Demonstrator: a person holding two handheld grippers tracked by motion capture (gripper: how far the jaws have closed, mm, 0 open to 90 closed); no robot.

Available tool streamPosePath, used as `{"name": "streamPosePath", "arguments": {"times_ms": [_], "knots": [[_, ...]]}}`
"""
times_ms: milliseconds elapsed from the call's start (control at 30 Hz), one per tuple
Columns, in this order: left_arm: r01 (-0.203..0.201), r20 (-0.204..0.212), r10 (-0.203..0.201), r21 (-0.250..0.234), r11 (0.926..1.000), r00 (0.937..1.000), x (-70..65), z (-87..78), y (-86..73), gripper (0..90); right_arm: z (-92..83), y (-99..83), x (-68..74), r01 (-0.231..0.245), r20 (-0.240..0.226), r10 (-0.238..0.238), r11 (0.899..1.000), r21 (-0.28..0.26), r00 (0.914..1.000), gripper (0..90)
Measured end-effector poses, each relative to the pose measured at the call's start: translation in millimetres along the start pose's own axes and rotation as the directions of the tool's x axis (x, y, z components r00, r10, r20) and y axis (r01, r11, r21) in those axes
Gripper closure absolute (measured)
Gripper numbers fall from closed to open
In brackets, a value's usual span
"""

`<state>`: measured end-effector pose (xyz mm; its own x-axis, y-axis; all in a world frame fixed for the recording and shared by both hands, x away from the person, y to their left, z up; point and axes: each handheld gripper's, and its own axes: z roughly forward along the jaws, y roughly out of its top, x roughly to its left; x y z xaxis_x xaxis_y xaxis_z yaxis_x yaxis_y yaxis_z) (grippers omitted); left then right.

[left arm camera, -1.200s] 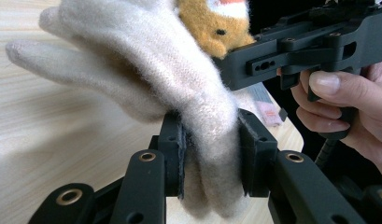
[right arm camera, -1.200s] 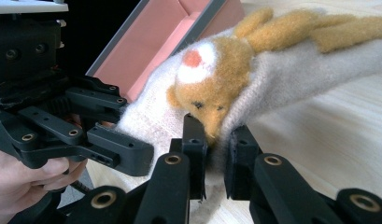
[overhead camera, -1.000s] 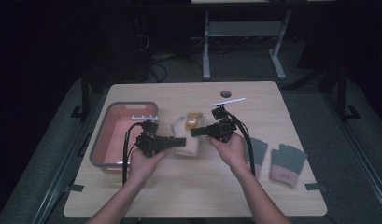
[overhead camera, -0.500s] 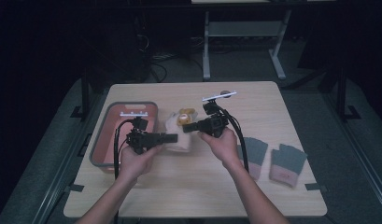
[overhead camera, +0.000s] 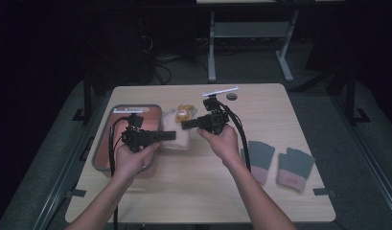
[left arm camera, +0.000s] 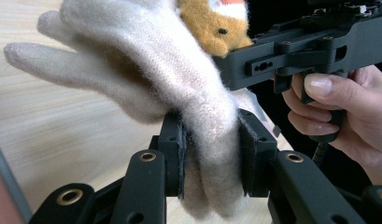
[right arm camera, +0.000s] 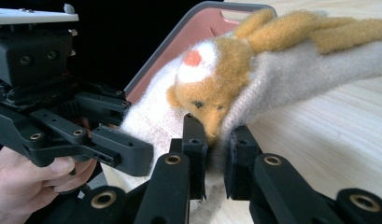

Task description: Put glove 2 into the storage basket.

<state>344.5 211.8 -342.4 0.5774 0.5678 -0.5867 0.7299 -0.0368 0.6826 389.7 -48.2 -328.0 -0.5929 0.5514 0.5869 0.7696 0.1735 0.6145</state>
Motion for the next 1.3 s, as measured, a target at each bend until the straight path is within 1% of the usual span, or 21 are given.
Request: {"name": "streamPosePath", "arguments": {"times_ms": [133, 233, 367, 533, 567, 600, 633, 667, 1033, 1133, 1300], "knots": [[-0.006, -0.001, 0.006, -0.005, 1.0, 1.0, 2.3, -8.6, 2.3, 66.4, 3.8, 5.2, 6.1, 0.017, -0.005, -0.017, 1.0, -0.002, 0.9998, 80.6], [-0.006, -0.003, 0.006, -0.015, 0.9999, 1.0, 3.8, -14.2, 3.9, 66.3, 6.9, 9.0, 9.8, 0.017, -0.012, -0.018, 1.0, -0.001, 0.9998, 80.6], [-0.004, -0.001, 0.004, -0.027, 0.9996, 1.0, 6.9, -21.5, 5.8, 66.4, 11.2, 14.1, 15.5, 0.029, -0.02, -0.029, 1.0, -0.011, 0.9994, 80.6], [-0.017, -0.006, 0.016, -0.033, 0.9993, 0.9998, 11.3, -31.2, 8.2, 66.3, 18.2, 20.2, 22.0, 0.035, -0.027, -0.035, 0.999, -0.008, 0.999, 80.6], [-0.014, -0.008, 0.013, -0.033, 0.9994, 0.9999, 12.1, -33.2, 8.7, 66.4, 19.7, 21.5, 23.1, 0.038, -0.028, -0.038, 0.999, -0.007, 0.9989, 80.6], [-0.001, -0.009, 0.0, -0.039, 0.9993, 1.0, 12.4, -35.3, 8.7, 66.4, 21.1, 22.7, 24.6, 0.039, -0.029, -0.039, 0.999, -0.005, 0.9988, 80.6], [-0.005, -0.011, 0.005, -0.035, 0.9994, 0.9999, 13.0, -36.6, 8.9, 66.3, 23.1, 23.9, 25.6, 0.047, -0.031, -0.047, 0.999, -0.005, 0.9984, 80.6], [-0.007, -0.012, 0.007, -0.036, 0.9993, 0.9999, 14.2, -38.5, 9.0, 66.4, 23.9, 24.5, 26.4, 0.041, -0.032, -0.041, 0.999, -0.003, 0.9986, 80.6], [0.011, -0.019, -0.012, -0.049, 0.9988, 0.9998, 25.0, -59.2, 8.7, 66.3, 43.3, 34.4, 39.3, 0.058, -0.048, -0.058, 0.998, 0.011, 0.9972, 80.5], [0.005, -0.024, -0.006, -0.048, 0.9988, 0.9997, 27.6, -64.4, 8.8, 66.4, 47.2, 36.2, 41.9, 0.061, -0.055, -0.061, 0.998, 0.013, 0.9966, 80.6], [0.011, -0.027, -0.013, -0.054, 0.9985, 0.9996, 31.1, -72.5, 8.7, 66.4, 54.1, 39.3, 47.1, 0.068, -0.06, -0.067, 0.997, 0.017, 0.9959, 80.5]]}}
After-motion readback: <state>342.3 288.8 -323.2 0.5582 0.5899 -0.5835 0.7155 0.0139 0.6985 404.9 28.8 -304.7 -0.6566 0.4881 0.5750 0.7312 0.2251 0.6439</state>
